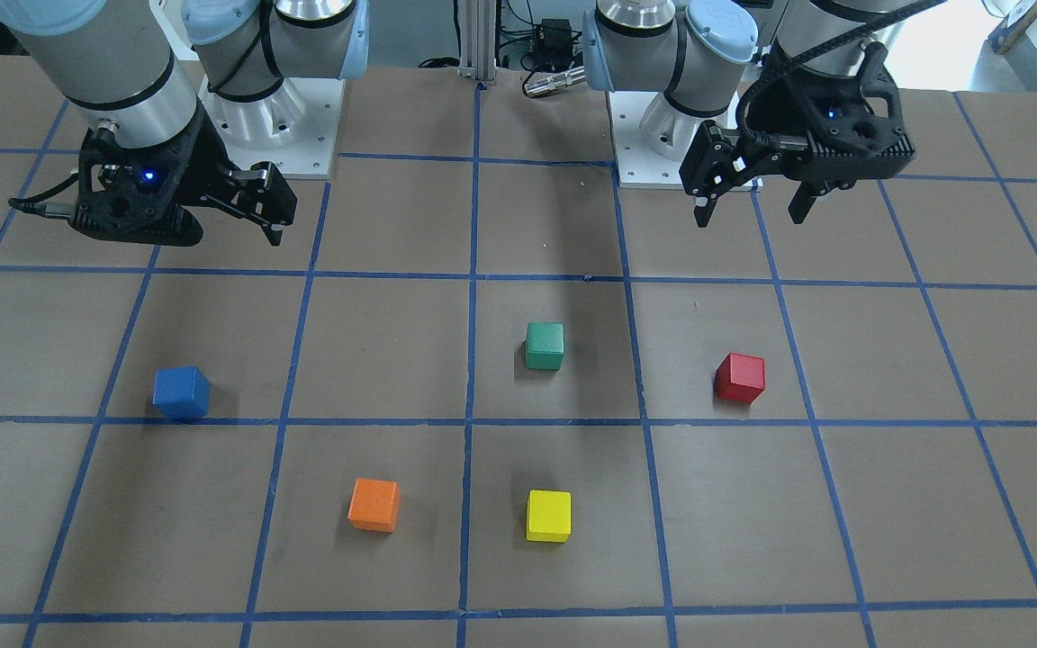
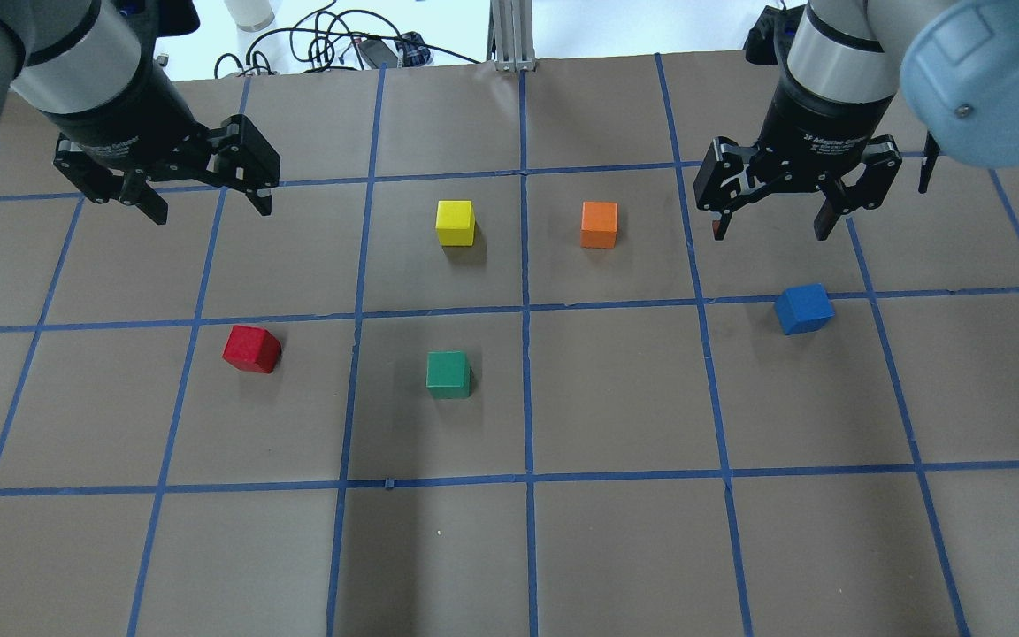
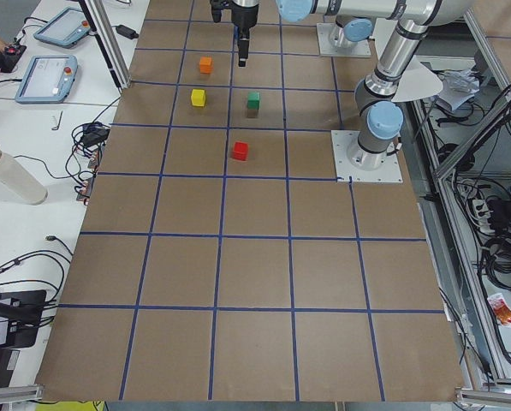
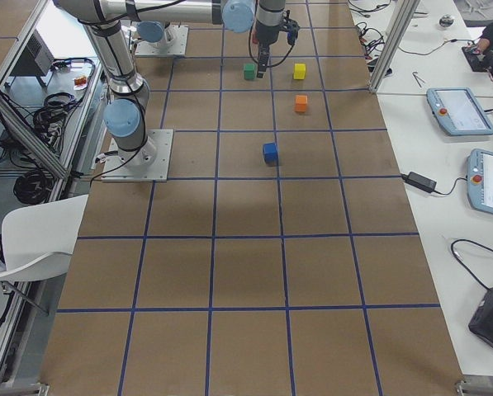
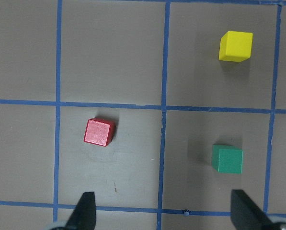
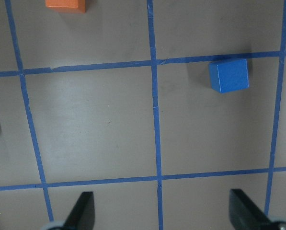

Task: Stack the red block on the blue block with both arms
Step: 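Lower the left gripper onto the red cube nearest it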

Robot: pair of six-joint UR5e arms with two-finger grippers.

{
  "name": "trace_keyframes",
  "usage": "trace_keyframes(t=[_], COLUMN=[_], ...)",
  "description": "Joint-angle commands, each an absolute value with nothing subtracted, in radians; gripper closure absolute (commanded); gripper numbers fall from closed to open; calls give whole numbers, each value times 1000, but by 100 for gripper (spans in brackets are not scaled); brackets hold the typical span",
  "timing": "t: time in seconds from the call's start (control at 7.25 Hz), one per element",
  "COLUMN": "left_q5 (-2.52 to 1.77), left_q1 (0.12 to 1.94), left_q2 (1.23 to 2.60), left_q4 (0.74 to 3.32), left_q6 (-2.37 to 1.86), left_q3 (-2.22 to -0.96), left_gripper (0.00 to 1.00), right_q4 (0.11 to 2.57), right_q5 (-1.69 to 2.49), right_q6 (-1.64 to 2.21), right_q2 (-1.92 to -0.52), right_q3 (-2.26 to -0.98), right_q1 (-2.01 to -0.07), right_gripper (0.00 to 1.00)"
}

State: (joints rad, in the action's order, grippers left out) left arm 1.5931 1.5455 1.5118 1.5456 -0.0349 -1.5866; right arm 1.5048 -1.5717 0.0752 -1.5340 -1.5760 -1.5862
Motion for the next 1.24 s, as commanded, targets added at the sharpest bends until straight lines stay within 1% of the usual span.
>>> trace_keyframes(t=[0.0,0.28,0.41,0.55,0.69,0.83,1.1], left_q5=[1595,1597,1600,1597,1594,1597,1612], left_q1=[1545,1546,1527,1470,1418,1407,1366], left_q2=[1516,1509,1505,1538,1581,1624,1699], left_q4=[1562,1574,1625,1529,1346,1237,1012], left_q6=[-35,-25,56,236,264,341,487], left_q3=[-1585,-1600,-1656,-1755,-1849,-1927,-2029], left_gripper=[0,0,0,0,0,0,0], right_q4=[1505,1505,1505,1505,1505,1505,1505], right_q5=[-1572,-1572,-1572,-1574,-1572,-1572,-1572], right_q6=[75,75,75,75,75,75,75], right_q2=[-1534,-1534,-1534,-1534,-1534,-1534,-1534], right_q3=[-1577,-1577,-1577,-1578,-1577,-1577,-1577], right_q1=[-1586,-1586,-1586,-1586,-1586,-1586,-1586], right_gripper=[0,0,0,0,0,0,0])
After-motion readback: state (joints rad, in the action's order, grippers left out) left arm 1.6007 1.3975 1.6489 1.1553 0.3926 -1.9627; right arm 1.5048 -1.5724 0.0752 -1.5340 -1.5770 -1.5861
